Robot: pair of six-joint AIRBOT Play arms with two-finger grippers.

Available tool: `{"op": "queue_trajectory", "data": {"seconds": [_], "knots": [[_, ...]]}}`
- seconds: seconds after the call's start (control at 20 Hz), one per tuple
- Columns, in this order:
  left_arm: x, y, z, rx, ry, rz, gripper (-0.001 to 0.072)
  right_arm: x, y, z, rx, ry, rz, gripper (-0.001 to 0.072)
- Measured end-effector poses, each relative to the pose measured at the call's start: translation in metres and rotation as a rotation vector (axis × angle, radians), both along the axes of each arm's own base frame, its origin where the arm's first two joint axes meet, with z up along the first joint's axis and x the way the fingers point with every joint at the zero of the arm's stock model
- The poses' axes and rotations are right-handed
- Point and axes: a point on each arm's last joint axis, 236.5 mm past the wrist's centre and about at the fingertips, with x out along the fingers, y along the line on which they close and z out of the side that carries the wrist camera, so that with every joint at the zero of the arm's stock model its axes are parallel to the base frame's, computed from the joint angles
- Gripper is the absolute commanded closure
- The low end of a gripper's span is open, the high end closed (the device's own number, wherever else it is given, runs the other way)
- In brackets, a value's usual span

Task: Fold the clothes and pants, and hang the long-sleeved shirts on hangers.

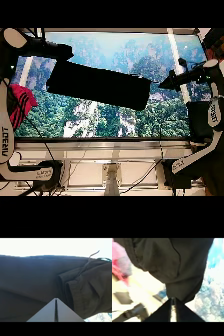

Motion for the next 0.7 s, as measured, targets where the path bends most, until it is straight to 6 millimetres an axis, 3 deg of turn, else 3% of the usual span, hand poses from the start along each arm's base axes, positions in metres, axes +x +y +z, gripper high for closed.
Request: {"op": "queue_trajectory", "data": {"seconds": [0.25, 0.7], "knots": [[-0.002, 0.003, 0.006, 0.005, -0.014, -0.002, 0.0701, -0.019, 0.015, -0.041, 0.058, 0.112, -0.054, 0.0079], [-0.003, 0.004, 0.007, 0.008, -0.017, -0.003, 0.0701, -0.020, 0.048, -0.076, 0.002, 0.160, -0.043, 0.0080]]}}
